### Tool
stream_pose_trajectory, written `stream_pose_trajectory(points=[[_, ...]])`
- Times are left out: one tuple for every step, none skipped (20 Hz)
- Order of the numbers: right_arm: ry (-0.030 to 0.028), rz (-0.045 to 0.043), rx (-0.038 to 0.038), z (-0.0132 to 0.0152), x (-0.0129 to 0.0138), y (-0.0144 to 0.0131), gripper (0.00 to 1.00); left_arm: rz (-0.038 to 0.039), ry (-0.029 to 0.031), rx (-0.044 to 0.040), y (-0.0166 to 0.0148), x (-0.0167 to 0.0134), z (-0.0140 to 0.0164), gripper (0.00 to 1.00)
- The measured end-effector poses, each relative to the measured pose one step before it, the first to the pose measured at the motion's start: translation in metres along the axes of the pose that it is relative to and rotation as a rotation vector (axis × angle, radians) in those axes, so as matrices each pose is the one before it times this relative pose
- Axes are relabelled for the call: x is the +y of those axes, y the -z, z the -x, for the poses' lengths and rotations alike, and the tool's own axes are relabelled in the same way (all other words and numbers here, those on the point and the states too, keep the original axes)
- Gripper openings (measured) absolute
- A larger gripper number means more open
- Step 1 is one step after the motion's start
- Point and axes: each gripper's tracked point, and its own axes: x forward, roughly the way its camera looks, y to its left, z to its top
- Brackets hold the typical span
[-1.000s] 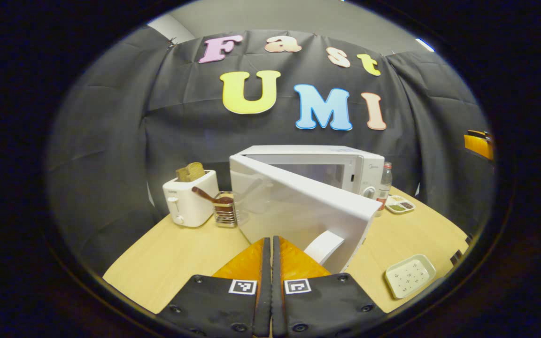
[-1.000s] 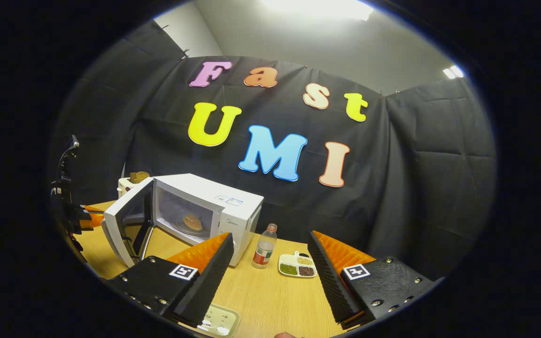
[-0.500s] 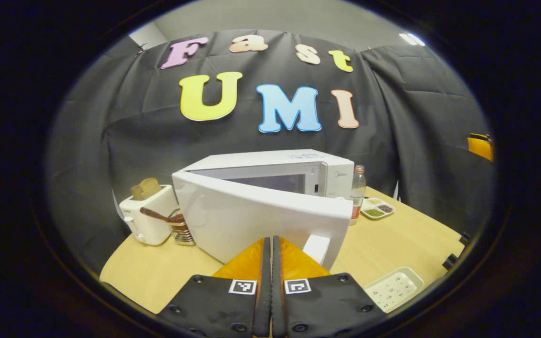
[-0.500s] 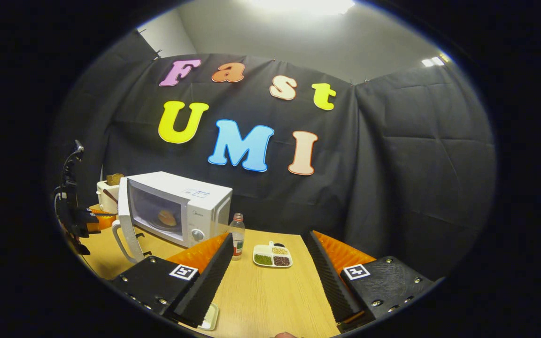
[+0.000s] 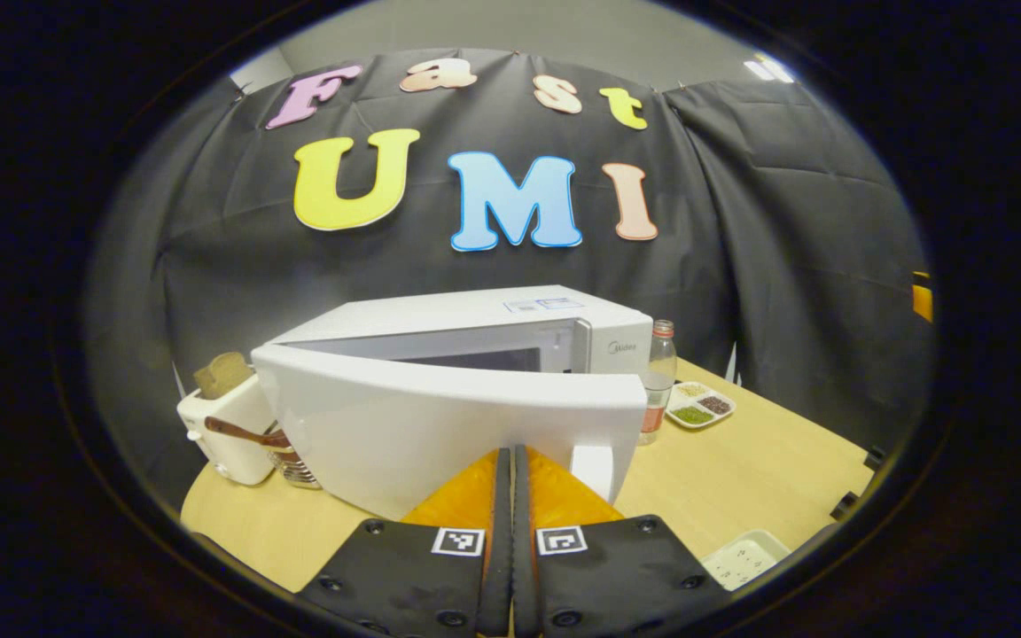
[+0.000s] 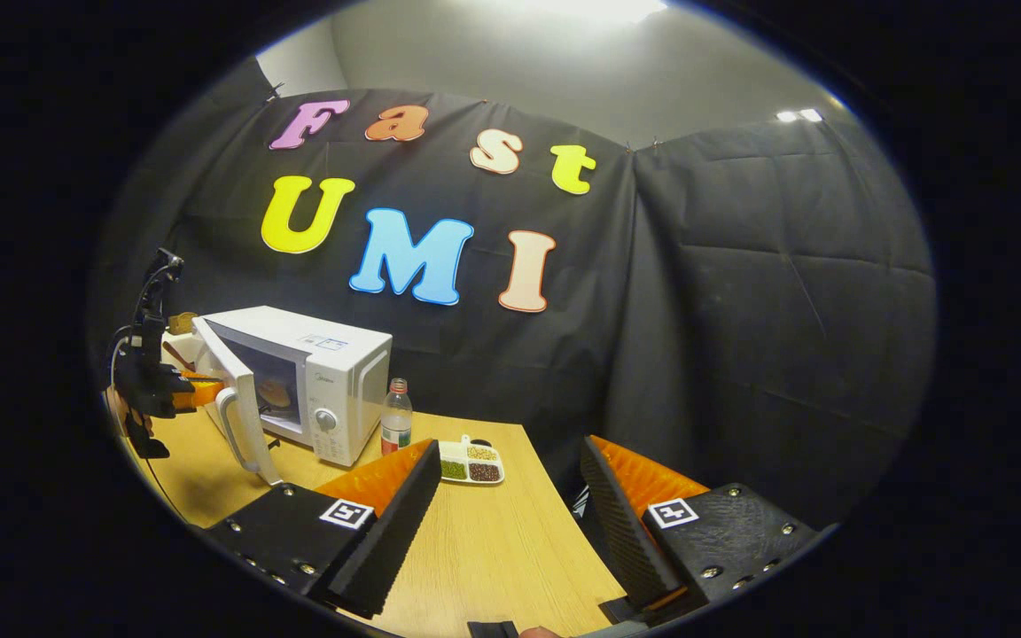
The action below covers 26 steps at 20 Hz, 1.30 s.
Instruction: Open the microwave oven with the left hand, put the food in, and close the microwave oven.
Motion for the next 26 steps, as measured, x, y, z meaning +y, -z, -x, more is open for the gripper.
stream_pose_trajectory(points=[[0.00587,-0.00332,0.00474,-0.00033,0.00085,0.00234,0.97,-0.00376,0.00423,0.00048,-0.00102,-0.00125,-0.00604,0.08],[0.00310,-0.00082,0.00335,-0.00013,0.00037,0.00138,0.96,-0.00121,0.00191,-0.00035,-0.00205,-0.00092,-0.00598,0.08],[0.00329,0.00239,0.00270,0.00020,-0.00041,0.00164,0.96,0.00142,0.00134,-0.00038,-0.00096,-0.00147,-0.00503,0.08],[0.00312,0.00421,0.00291,0.00105,-0.00004,0.00094,0.97,0.00426,0.00077,0.00150,-0.00153,-0.00058,-0.00584,0.08],[0.00159,0.00392,0.00515,0.00194,-0.00159,0.00373,0.97,0.00395,-0.00542,0.00246,0.00007,0.00028,-0.00529,0.07],[-0.00114,0.00080,0.00441,0.00241,-0.00155,0.00281,0.97,0.00447,-0.00893,0.00654,-0.00065,0.00094,-0.00621,0.07],[-0.00149,0.00046,0.00399,0.00297,0.00028,0.00084,0.96,0.00342,-0.00751,0.00477,-0.00106,0.00145,-0.00560,0.07],[-0.00029,0.00014,0.00253,0.00144,-0.00105,-0.00014,0.97,0.00222,-0.00683,0.00315,-0.00092,-0.00027,-0.00543,0.07],[-0.00137,0.00051,0.00317,-0.00179,0.00160,0.00116,0.97,0.00209,-0.00317,0.00062,-0.00082,-0.00071,-0.00463,0.08],[-0.00047,0.00041,0.00244,-0.00149,0.00110,-0.00018,0.97,-0.00053,-0.00595,-0.00087,-0.00050,-0.00039,-0.00580,0.07],[-0.00084,0.00001,0.00472,-0.00066,0.00028,0.00199,0.97,-0.00424,-0.00733,0.00193,-0.00002,0.00084,-0.00570,0.07],[-0.00243,-0.00012,0.00542,-0.00150,0.00074,0.00100,0.97,-0.00451,-0.00494,0.00415,-0.00121,0.00057,-0.00598,0.07],[0.00015,0.00055,0.00419,-0.00018,0.00074,0.00159,0.97,-0.00369,-0.00501,0.00418,0.00085,-0.00030,-0.00673,0.07],[-0.00108,0.00218,0.00367,-0.00060,0.00020,0.00048,0.97,0.00081,-0.00239,0.00227,-0.00015,-0.00013,-0.00468,0.07],[0.00063,0.00372,0.00076,0.00066,-0.00038,0.00060,0.97,0.00410,-0.00372,0.00237,-0.00037,-0.00031,-0.00424,0.07],[0.00140,0.00628,0.00124,-0.00063,-0.00041,0.00043,0.97,0.00664,-0.00527,0.00160,-0.00045,0.00044,-0.00352,0.07],[0.00077,0.00724,0.00115,-0.00106,-0.00049,0.00051,0.97,0.01085,-0.00560,0.00135,-0.00053,0.00072,-0.00553,0.07],[0.00093,0.00542,0.00282,-0.00067,-0.00018,0.00104,0.97,0.01105,-0.00591,0.00185,-0.00185,0.00050,-0.00548,0.07],[-0.00139,0.00180,0.00458,-0.00128,0.00031,0.00156,0.97,0.00961,-0.00922,0.00959,0.00036,0.00104,-0.00391,0.07],[-0.00029,-0.00141,0.00309,-0.00103,-0.00014,0.00091,0.97,0.01706,-0.00300,0.00112,0.00093,-0.00126,0.00067,0.07],[0.00161,-0.00468,-0.00036,-0.00042,-0.00139,-0.00032,0.97,0.01127,0.00075,-0.00851,0.00066,-0.00059,-0.00180,0.08],[-0.00180,-0.00747,0.00116,-0.00084,0.00002,-0.00009,0.97,0.00678,0.00089,0.00219,0.00065,-0.00102,-0.00002,0.07],[-0.00636,-0.00530,0.00203,-0.00005,0.00053,0.00306,0.97,0.00172,-0.00165,-0.00050,-0.00013,-0.00019,0.00027,0.07],[-0.00372,-0.00097,0.00088,-0.00073,-0.00004,0.00102,0.97,-0.00732,-0.00296,-0.00959,-0.00265,0.00024,-0.00246,0.07],[-0.00797,-0.00086,-0.00106,-0.00031,0.00011,0.00160,0.97,-0.01749,-0.00930,-0.00122,-0.00312,0.00088,-0.00708,0.07],[-0.01301,-0.00021,0.00440,-0.00139,0.00233,0.00135,0.97,0.00557,-0.00283,0.05752,0.00625,-0.00192,0.00460,0.07]])
